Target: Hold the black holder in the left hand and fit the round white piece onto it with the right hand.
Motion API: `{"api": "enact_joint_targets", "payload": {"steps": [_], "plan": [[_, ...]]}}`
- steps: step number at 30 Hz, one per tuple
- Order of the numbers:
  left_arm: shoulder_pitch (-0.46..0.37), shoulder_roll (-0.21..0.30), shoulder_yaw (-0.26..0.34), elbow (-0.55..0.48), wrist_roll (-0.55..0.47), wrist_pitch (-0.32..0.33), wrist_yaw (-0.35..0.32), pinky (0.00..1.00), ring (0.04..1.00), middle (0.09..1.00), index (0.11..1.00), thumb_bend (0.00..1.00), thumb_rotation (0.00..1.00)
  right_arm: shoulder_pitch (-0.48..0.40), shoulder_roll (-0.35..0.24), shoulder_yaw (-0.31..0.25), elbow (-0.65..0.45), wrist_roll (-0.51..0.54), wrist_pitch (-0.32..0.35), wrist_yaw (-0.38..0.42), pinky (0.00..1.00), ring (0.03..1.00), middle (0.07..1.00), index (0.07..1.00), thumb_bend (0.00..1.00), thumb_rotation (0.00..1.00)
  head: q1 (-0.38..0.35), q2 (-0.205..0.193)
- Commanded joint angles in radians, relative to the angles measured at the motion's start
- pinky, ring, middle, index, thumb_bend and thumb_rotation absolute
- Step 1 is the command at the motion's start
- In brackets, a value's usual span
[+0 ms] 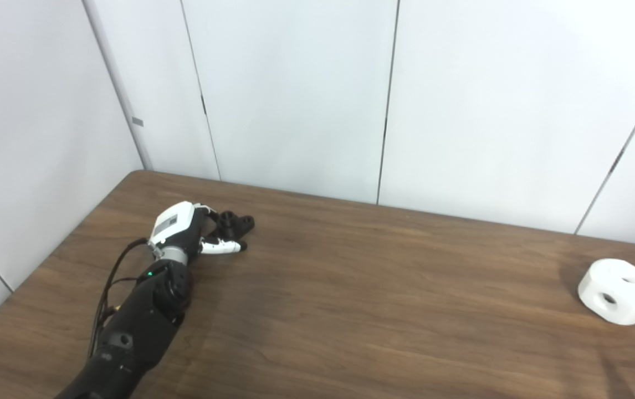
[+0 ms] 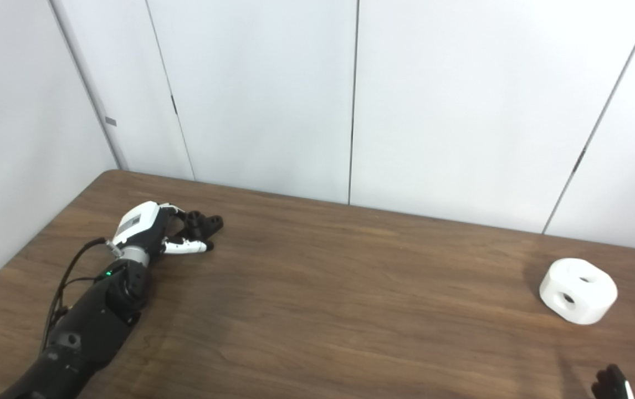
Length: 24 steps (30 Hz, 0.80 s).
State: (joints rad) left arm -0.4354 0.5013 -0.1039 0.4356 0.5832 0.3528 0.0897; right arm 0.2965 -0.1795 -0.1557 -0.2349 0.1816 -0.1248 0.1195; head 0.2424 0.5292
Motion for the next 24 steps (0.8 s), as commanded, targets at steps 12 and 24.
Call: {"api": "enact_joint_targets", "payload": {"steps": [12,24], "plan": [[-0.035,0.004,-0.001,0.022,-0.015,-0.047,0.055,0.88,0.926,0.837,0.489,0.53,0.06,-0.002,0.024,0.002,-0.002,0.004,-0.048,-0.002,1.0,0.999,0.997,1.0,0.47,1.0,-0.004,-0.001],[-0.039,-0.004,-0.016,0.023,-0.012,-0.067,0.071,0.82,0.897,0.82,0.486,0.52,0.04,-0.006,0.019,-0.001,0.004,0.019,-0.058,0.003,1.0,0.997,0.992,1.0,0.47,1.0,-0.003,0.0]]}}
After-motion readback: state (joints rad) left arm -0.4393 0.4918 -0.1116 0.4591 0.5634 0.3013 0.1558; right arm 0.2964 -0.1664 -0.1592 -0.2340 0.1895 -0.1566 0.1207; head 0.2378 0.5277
